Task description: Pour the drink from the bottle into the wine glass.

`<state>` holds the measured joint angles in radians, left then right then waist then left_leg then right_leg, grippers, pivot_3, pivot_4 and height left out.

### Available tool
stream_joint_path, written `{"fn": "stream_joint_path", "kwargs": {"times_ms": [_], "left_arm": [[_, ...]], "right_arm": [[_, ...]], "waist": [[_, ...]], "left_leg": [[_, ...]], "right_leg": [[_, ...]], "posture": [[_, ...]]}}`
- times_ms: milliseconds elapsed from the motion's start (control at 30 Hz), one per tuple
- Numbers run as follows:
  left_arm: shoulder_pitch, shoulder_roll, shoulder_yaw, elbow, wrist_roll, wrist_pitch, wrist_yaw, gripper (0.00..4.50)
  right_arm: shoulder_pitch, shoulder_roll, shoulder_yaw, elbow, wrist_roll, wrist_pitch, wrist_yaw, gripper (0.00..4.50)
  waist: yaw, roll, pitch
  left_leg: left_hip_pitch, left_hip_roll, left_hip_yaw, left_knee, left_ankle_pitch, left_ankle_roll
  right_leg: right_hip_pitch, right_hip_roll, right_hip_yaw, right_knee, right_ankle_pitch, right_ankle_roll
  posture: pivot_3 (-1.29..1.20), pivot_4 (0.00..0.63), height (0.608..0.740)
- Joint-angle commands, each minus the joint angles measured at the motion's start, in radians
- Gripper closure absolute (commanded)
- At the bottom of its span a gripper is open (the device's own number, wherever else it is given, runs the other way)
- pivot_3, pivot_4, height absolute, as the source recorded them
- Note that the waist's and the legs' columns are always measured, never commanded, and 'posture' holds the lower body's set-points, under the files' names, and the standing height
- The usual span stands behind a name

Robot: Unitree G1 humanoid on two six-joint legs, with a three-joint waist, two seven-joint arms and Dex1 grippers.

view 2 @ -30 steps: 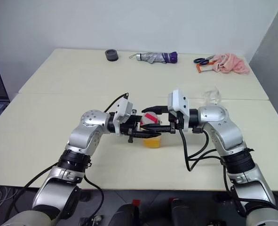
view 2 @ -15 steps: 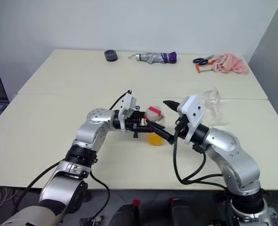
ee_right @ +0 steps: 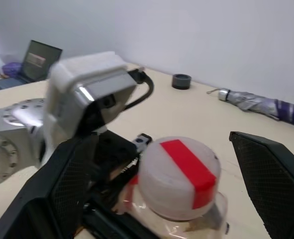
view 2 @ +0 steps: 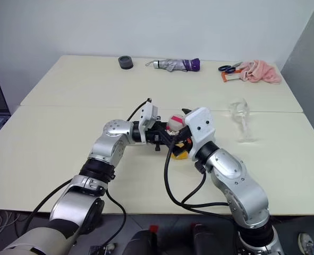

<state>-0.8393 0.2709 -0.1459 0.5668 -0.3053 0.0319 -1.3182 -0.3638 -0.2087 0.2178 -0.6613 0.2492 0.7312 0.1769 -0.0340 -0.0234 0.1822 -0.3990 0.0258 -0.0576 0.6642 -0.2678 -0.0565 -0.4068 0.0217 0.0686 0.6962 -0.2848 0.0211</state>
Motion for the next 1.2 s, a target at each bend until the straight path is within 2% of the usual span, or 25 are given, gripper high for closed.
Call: {"fn": "stream_joint_path", "kwargs": {"times_ms": [33,100,200,400,500,567,667,767,900,933,1033,1167,1200], "left_arm": [[-0.037,-0.001,0.025,-0.009,-0.004,-0.022,0.001,2.71],[-0.037,-0.001,0.024,-0.01,-0.004,-0.022,-0.001,2.71],[-0.038,0.0,0.025,-0.01,-0.003,-0.023,-0.001,2.71],[-0.043,-0.004,0.03,-0.005,-0.003,-0.022,-0.001,2.71],[-0.044,-0.006,0.031,-0.012,-0.009,-0.013,-0.007,2.71],[-0.042,-0.005,0.027,-0.026,-0.018,0.004,-0.023,2.71],[-0.035,0.002,0.018,-0.052,-0.022,0.02,-0.054,2.71],[-0.036,0.01,0.016,-0.062,-0.015,0.007,-0.068,2.72],[-0.036,0.013,0.015,-0.065,-0.009,-0.002,-0.077,2.72],[-0.036,0.011,0.018,-0.066,-0.009,0.001,-0.071,2.72],[-0.035,0.001,0.028,-0.063,-0.007,0.002,-0.038,2.72],[-0.044,-0.015,0.046,-0.032,-0.001,-0.009,0.015,2.72],[-0.048,-0.018,0.046,-0.024,0.003,-0.015,0.019,2.72]], "right_arm": [[-0.008,0.019,-0.002,-0.01,-0.02,-0.033,-0.01,0.0],[-0.008,0.023,0.001,-0.004,-0.027,-0.039,-0.008,0.0],[-0.007,0.037,-0.002,0.003,-0.035,-0.065,-0.005,0.64],[0.002,0.035,0.014,0.004,-0.022,-0.066,0.031,2.67],[0.003,0.029,0.016,0.015,-0.002,-0.064,0.067,2.67],[-0.016,-0.006,0.003,0.072,0.046,-0.093,0.175,2.67],[-0.071,-0.117,-0.023,0.204,0.117,-0.205,0.442,2.67],[-0.211,-0.27,-0.011,0.385,0.121,-0.33,0.739,2.67],[-0.369,-0.341,-0.023,0.577,0.165,-0.299,0.917,2.67],[-0.379,-0.347,-0.027,0.604,0.16,-0.302,0.923,2.67],[-0.354,-0.342,-0.08,0.601,0.165,-0.3,0.866,1.64],[-0.182,-0.31,-0.234,0.249,0.27,-0.126,0.61,0.67],[-0.141,-0.289,-0.244,0.166,0.285,-0.08,0.543,0.66]], "waist": [[0.0,0.0,0.0],[0.0,0.0,0.0],[0.0,0.0,0.0],[0.0,0.0,0.0],[0.0,0.0,0.0],[0.0,0.0,0.0],[-0.001,0.0,0.0],[-0.002,0.001,0.001],[-0.005,0.001,0.001],[-0.005,0.001,0.001],[-0.003,0.001,0.001],[0.008,0.001,0.001],[0.008,0.001,0.001]], "left_leg": [[0.0,0.0,0.0,0.0,0.0,0.0],[0.0,0.0,0.0,0.0,0.0,0.0],[0.0,0.0,0.0,0.0,0.0,0.0],[0.0,0.0,0.0,0.0,0.0,0.0],[0.0,0.0,0.0,0.0,0.0,0.0],[0.0,0.0,0.0,0.0,0.0,0.0],[0.0,0.0,0.0,0.0,0.0,0.0],[0.0,-0.001,0.001,0.0,0.0,0.0],[0.001,0.0,0.0,-0.001,0.0,0.0],[0.001,0.0,0.0,-0.001,0.0,0.0],[0.0,0.001,-0.001,-0.001,0.0,0.0],[-0.002,0.001,-0.002,0.0,0.0,0.0],[-0.003,0.0,-0.002,0.0,0.0,0.0]], "right_leg": [[0.0,0.0,0.0,0.0,0.0,0.0],[0.0,0.0,0.0,0.0,0.0,0.0],[0.0,0.0,0.0,0.0,0.0,0.0],[0.0,0.0,0.0,0.0,0.0,0.0],[0.0,0.0,0.0,0.0,0.0,0.0],[0.0,0.0,0.0,0.0,0.0,0.0],[0.0,0.0,0.0,0.0,0.0,0.0],[0.0,0.0,0.0,0.0,0.0,0.0],[0.0,0.001,-0.001,0.0,0.0,-0.001],[0.0,0.001,-0.001,0.0,0.0,-0.001],[0.0,0.0,-0.002,0.0,0.0,-0.001],[-0.001,-0.004,-0.002,0.0,0.0,-0.001],[-0.001,-0.005,-0.002,0.0,0.0,-0.001]], "posture": [[0.0,0.15,0.74],[0.0,0.15,0.74],[0.0,0.15,0.74],[0.0,0.15,0.74],[0.0,0.15,0.74],[0.0,0.15,0.74],[0.0,0.15,0.74],[0.0,0.15,0.74],[0.0,0.15,0.74],[0.0,0.15,0.74],[0.0,0.15,0.74],[0.0,0.15,0.74],[0.0,0.15,0.74]]}}
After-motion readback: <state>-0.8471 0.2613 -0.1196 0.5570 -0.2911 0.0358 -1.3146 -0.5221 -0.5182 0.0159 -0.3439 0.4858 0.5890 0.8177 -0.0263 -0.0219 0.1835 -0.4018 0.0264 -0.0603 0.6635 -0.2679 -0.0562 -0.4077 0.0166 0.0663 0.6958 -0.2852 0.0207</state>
